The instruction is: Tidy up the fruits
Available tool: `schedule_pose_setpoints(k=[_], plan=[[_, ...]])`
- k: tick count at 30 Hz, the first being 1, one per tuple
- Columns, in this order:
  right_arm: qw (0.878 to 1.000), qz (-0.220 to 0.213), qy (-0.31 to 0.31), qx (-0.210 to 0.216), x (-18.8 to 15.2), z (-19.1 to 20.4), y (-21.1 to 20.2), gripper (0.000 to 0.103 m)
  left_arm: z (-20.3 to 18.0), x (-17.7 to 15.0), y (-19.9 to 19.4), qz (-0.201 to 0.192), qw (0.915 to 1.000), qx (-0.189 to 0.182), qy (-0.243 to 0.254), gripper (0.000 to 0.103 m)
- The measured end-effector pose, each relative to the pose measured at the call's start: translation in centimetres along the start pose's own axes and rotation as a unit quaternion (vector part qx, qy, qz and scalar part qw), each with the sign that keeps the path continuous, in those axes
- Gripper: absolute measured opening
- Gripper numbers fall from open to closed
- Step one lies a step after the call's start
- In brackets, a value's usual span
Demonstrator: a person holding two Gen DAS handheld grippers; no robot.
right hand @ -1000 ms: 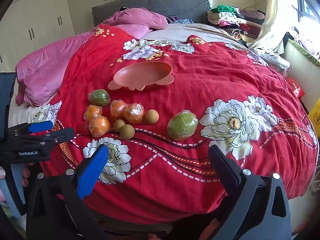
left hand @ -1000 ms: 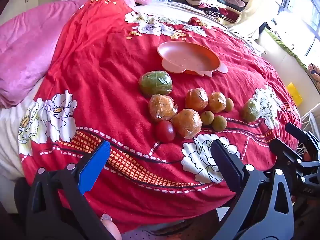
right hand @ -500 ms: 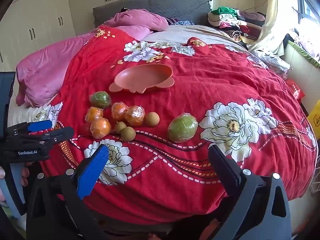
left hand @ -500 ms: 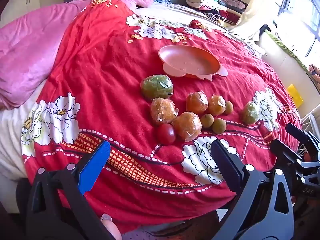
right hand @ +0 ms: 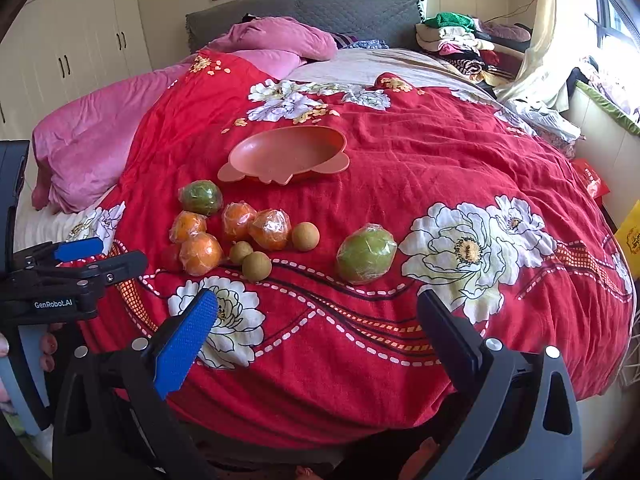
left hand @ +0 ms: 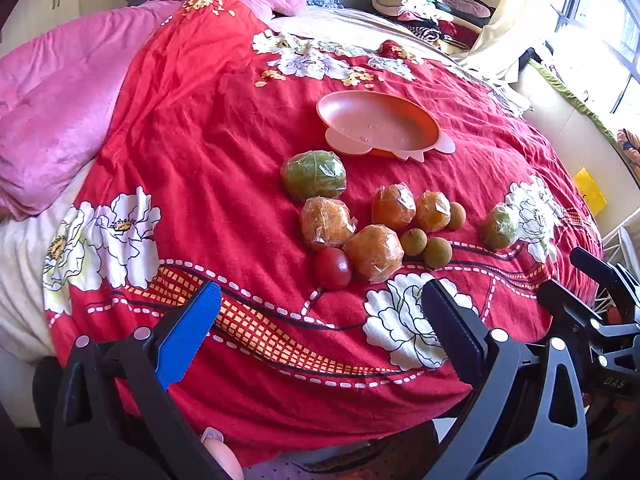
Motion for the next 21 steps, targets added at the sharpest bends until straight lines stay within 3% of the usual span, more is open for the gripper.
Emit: schedule_pose_setpoints(k=[21], plan=[[1.000,0.003,-0.001,-0.001,-0.24,-0.12,0.14,0.099,0.06,0.26,-0.33,-0.001,1.0000,-0.002,0.002,0.094]])
Point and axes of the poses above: each gripper's, at about its wrist camera, not at the fingertips, and y roughly the way its jaws point, z to its left, x to its top, the point moved 3 cm from there along y, roughly the way its jaws point, and after that the axes turned 3 degrees about -z, right-handed, at the moved point
